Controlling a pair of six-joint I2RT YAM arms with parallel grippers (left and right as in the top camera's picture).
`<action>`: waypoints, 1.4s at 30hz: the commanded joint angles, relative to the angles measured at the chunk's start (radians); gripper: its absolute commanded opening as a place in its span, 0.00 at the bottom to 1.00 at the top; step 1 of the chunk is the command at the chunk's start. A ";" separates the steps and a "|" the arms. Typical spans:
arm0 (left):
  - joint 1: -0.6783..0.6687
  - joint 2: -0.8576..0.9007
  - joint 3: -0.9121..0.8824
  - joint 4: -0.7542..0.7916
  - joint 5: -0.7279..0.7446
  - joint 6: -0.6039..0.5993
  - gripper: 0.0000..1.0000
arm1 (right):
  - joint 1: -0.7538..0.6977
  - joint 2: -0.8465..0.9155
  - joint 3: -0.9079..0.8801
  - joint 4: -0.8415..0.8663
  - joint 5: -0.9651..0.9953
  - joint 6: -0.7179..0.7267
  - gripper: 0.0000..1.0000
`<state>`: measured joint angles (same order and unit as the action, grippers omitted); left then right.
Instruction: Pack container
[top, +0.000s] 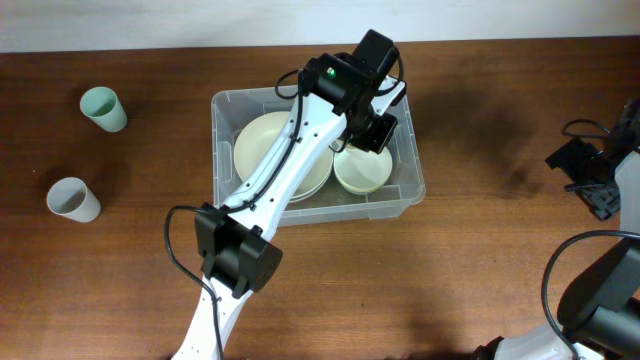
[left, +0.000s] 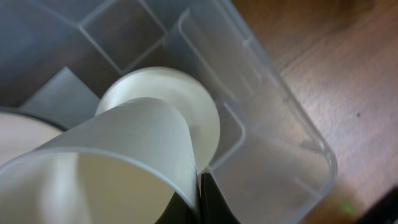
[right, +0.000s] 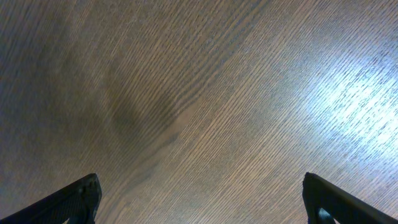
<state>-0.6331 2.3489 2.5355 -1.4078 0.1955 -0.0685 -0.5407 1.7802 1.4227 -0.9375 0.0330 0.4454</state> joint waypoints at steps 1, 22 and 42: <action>-0.005 0.013 -0.018 0.044 -0.031 0.017 0.01 | 0.003 -0.006 -0.001 0.000 0.005 0.005 0.99; -0.003 0.107 -0.019 0.095 -0.035 0.016 0.01 | 0.003 -0.006 -0.001 0.000 0.005 0.005 0.99; 0.040 0.157 -0.020 0.208 -0.052 0.017 0.01 | 0.003 -0.006 -0.001 0.000 0.005 0.005 0.99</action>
<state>-0.6262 2.5027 2.5141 -1.2270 0.1642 -0.0681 -0.5407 1.7802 1.4227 -0.9375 0.0330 0.4450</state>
